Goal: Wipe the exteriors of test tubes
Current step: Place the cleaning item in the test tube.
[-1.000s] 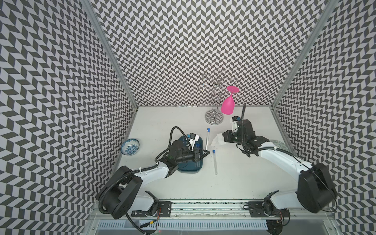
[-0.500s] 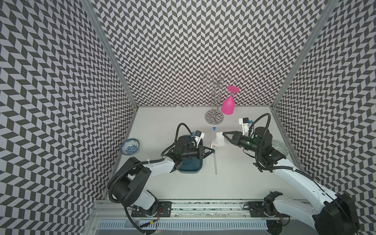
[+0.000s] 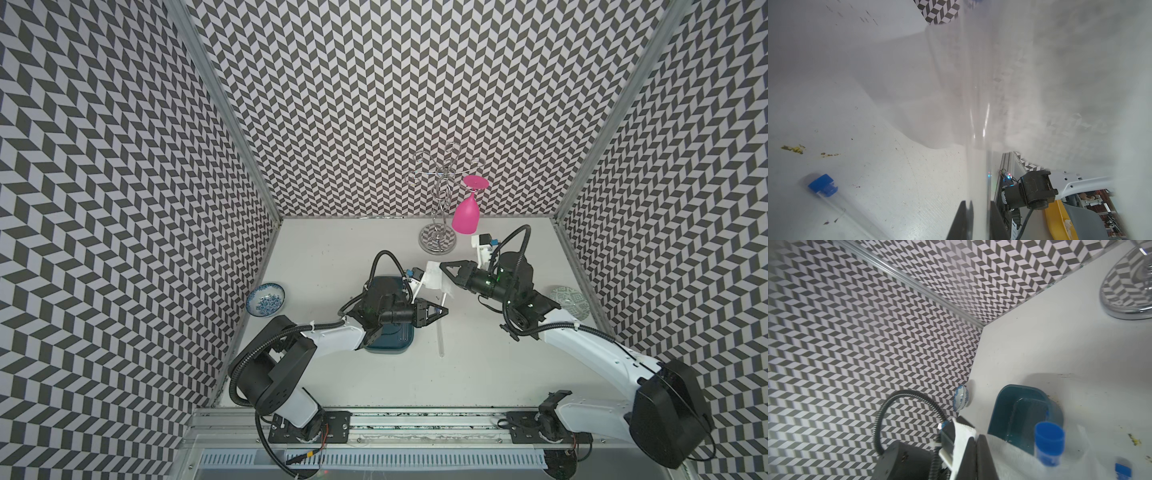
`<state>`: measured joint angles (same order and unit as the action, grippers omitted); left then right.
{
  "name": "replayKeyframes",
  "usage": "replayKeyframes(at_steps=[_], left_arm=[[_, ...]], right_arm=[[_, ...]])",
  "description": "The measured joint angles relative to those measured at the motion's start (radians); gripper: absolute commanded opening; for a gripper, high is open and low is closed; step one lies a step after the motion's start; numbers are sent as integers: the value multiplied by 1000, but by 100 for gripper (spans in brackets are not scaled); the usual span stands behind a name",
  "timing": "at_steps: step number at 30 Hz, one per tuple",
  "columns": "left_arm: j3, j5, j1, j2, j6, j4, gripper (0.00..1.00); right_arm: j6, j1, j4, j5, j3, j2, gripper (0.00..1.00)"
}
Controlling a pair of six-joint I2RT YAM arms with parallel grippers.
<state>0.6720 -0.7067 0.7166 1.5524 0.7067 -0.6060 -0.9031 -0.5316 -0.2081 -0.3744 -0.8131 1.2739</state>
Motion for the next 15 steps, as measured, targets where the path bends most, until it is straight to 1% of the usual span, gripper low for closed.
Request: replayKeyframes(at_steps=[6, 10, 13, 15], left_arm=[[-1, -2, 10, 0, 1, 1, 15], [-1, -5, 10, 0, 2, -8, 15], [-1, -6, 10, 0, 5, -18, 15], [-1, -6, 10, 4, 13, -23, 15]], right_arm=[[63, -37, 83, 76, -25, 43, 0], [103, -53, 126, 95, -81, 74, 4], [129, -63, 150, 112, -108, 90, 11], [145, -67, 171, 124, -120, 91, 18]])
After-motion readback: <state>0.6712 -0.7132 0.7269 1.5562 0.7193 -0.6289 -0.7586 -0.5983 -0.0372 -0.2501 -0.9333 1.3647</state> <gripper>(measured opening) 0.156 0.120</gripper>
